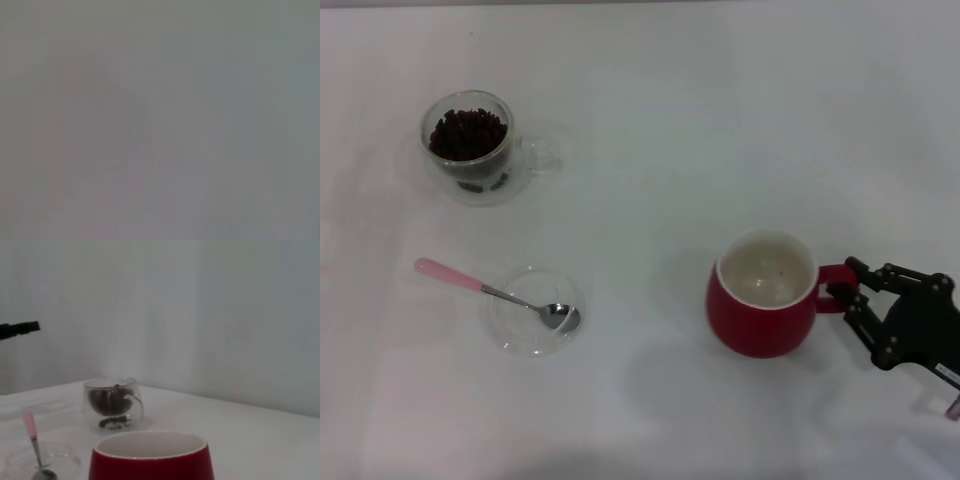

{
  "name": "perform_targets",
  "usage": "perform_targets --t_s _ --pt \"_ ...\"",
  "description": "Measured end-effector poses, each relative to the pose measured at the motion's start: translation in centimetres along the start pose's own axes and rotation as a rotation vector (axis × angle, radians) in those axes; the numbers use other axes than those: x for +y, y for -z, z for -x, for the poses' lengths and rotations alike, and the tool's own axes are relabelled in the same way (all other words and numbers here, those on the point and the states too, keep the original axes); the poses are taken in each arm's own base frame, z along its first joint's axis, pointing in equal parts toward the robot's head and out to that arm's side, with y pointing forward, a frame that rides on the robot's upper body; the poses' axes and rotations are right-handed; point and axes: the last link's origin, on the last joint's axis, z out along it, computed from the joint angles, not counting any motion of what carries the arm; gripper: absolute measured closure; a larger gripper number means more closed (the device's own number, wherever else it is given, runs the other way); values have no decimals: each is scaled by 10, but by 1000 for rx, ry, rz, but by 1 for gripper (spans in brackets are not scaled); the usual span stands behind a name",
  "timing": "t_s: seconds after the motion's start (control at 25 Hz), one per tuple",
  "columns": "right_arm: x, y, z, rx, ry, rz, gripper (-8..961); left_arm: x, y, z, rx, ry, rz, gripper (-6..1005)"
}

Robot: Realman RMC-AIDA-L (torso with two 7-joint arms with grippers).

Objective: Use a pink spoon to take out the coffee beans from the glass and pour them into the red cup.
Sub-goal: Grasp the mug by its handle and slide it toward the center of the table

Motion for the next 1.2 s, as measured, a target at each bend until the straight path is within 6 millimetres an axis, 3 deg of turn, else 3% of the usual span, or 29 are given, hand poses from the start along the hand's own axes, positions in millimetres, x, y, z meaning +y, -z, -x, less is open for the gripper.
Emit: perform_targets --t_s 0.76,1.2 --pt "33 -40 6 6 15 254 736 -1 5 1 -3 -2 -2 386" --pt "30 -38 5 18 7 253 735 -1 10 3 -9 -2 -7 386"
